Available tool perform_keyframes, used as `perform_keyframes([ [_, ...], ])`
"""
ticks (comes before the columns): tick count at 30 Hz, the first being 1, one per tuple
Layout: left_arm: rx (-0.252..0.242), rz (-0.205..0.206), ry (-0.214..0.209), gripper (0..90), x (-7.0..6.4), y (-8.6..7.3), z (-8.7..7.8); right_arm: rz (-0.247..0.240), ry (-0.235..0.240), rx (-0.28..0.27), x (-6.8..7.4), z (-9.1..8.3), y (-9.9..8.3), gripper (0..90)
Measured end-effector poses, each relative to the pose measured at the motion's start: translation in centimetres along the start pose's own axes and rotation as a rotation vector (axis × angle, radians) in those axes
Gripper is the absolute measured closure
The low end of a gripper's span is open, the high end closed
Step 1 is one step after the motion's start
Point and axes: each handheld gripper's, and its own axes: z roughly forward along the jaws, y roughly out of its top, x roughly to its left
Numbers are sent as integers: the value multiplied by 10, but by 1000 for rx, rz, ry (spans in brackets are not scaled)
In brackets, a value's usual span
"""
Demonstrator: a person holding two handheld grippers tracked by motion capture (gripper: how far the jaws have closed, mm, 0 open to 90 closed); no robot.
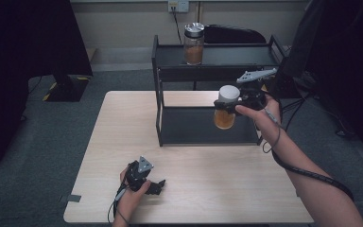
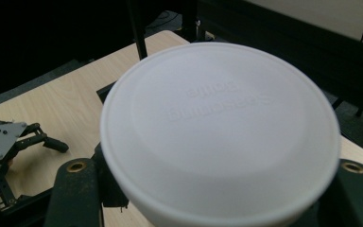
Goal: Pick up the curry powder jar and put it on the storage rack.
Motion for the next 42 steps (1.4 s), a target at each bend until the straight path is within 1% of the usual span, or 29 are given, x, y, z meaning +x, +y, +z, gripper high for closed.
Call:
perform_keyframes([
  [9, 0, 1, 0, 0, 0, 0, 0, -14, -26, -17, -2, -16, 25, 344],
  [13, 1, 1, 0, 0, 0, 0, 0, -17, -26, -21, -1, -21, 35, 344],
  [25, 1, 1, 0, 0, 0, 0, 0, -47, -41, -24, 3, -34, 65, 344],
  [38, 1, 1, 0, 0, 0, 0, 0, -31, -55, -29, -1, -45, 85, 344],
  [42, 1, 1, 0, 0, 0, 0, 0, -35, -65, -34, -1, -49, 93, 344],
])
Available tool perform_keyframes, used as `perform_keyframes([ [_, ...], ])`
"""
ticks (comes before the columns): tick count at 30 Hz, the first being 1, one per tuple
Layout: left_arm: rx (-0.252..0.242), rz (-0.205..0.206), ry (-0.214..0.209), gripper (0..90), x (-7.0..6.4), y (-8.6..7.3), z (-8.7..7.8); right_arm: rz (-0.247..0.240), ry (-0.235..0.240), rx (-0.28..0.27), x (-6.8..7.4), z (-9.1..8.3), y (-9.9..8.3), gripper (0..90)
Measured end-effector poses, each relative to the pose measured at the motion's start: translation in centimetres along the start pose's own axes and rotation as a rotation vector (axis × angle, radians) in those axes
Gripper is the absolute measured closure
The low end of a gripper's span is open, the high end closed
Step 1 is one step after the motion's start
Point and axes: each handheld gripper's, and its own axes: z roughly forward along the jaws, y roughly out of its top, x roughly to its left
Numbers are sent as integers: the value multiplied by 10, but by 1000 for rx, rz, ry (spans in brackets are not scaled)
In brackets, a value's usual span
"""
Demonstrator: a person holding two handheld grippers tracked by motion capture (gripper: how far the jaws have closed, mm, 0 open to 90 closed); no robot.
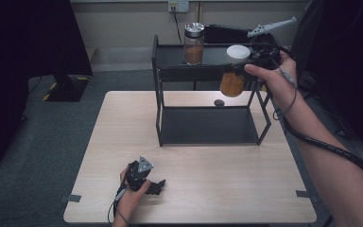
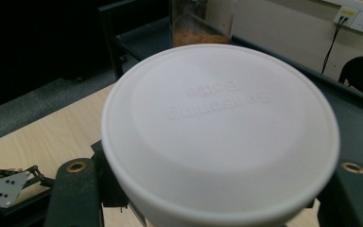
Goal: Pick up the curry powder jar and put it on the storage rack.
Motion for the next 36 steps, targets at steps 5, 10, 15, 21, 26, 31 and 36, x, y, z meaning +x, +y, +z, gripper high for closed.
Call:
perform_keyframes([
  [5, 0, 0, 0, 0, 0, 0, 0, -2, -11, -9, 0, -6, 12, 344],
  [10, 2, 2, 0, 0, 0, 0, 0, -4, -23, -17, 0, -10, 24, 344],
  [15, 1, 1, 0, 0, 0, 0, 0, -9, -38, -21, 1, -13, 36, 344],
  [21, 1, 0, 0, 0, 0, 0, 0, 3, -51, -32, -3, -13, 46, 344],
  [26, 1, 0, 0, 0, 0, 0, 0, 20, -66, -45, -8, -10, 50, 344],
  [31, 0, 0, 0, 0, 0, 0, 0, 36, -87, -53, -12, -3, 55, 344],
  [36, 0, 0, 0, 0, 0, 0, 0, 47, -120, -53, -15, 7, 60, 344],
])
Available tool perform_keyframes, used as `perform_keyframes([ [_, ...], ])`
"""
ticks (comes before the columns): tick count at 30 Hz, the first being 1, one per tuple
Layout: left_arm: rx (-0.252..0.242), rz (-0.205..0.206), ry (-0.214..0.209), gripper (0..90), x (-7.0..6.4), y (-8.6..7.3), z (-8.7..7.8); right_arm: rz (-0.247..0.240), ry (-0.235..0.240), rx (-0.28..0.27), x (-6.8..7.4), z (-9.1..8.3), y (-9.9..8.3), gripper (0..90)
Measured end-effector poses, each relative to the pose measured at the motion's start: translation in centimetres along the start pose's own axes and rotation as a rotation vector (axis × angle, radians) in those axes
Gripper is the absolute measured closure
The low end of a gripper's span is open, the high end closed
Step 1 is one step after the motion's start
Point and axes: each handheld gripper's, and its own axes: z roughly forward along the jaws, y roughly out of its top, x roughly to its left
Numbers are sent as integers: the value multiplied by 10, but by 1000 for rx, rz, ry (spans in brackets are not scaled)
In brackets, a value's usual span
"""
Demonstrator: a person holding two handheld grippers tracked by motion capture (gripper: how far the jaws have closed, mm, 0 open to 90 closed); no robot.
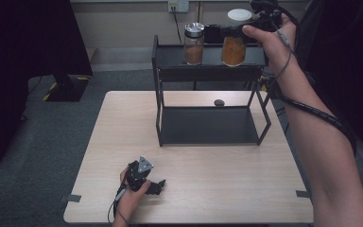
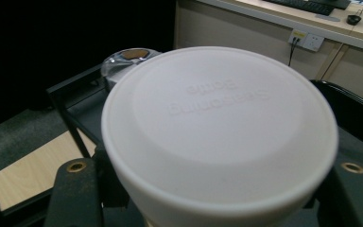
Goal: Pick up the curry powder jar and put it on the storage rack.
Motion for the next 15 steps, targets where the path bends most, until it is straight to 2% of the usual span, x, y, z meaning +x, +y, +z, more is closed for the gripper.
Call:
perform_keyframes([
  [8, 0, 1, 0, 0, 0, 0, 0, 10, -36, 15, 1, 21, 6, 344],
  [15, 0, 1, 0, 0, 0, 0, 0, 50, -55, 12, -5, 36, 5, 344],
])
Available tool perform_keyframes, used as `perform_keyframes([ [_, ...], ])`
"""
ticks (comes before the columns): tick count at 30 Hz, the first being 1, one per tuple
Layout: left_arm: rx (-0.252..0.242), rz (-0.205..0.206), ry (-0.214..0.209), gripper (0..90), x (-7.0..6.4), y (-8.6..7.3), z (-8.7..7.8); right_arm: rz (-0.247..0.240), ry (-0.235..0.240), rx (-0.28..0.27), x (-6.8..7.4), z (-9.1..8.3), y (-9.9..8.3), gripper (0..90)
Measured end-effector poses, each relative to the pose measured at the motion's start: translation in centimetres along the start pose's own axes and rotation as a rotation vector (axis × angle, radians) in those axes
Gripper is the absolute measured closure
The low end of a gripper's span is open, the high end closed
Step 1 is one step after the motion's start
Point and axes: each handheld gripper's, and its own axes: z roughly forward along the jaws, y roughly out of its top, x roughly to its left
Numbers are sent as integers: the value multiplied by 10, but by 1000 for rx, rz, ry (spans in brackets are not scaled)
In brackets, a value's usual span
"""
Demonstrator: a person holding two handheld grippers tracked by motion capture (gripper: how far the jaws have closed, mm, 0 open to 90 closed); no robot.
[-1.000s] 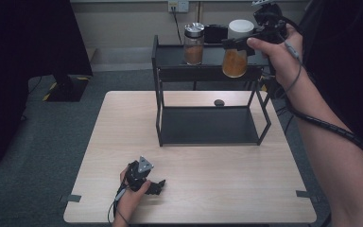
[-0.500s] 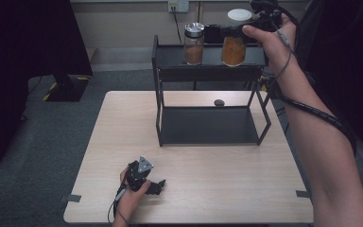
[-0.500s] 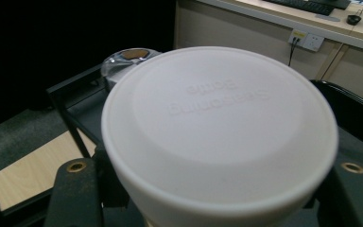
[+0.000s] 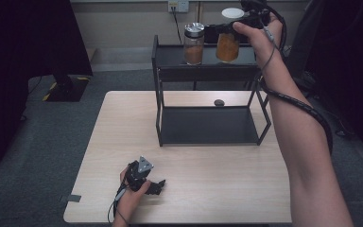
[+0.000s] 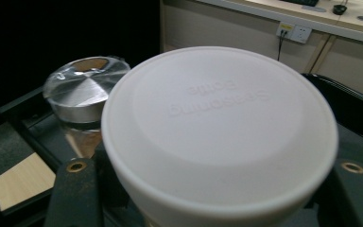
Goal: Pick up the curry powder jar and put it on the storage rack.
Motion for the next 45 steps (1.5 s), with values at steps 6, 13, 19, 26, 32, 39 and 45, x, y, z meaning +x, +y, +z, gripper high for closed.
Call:
perform_keyframes([
  [6, 0, 0, 0, 0, 0, 0, 0, 16, -14, 10, -3, 10, -2, 344],
  [13, 1, 0, 0, 0, 0, 0, 0, 39, -5, -1, -5, 17, -6, 343],
  [19, 0, 0, 0, 0, 0, 0, 0, 43, -1, -12, -4, 18, -9, 342],
  [26, 0, 0, 0, 0, 0, 0, 0, 43, -7, -20, -3, 16, -13, 341],
  [32, 0, 0, 0, 0, 0, 0, 0, 48, -9, -36, -2, 16, -17, 335],
  [39, 0, 0, 0, 0, 0, 0, 0, 41, 6, -40, -2, 18, -18, 226],
  [45, 1, 0, 0, 0, 0, 0, 0, 47, 13, -39, 1, 20, -20, 101],
])
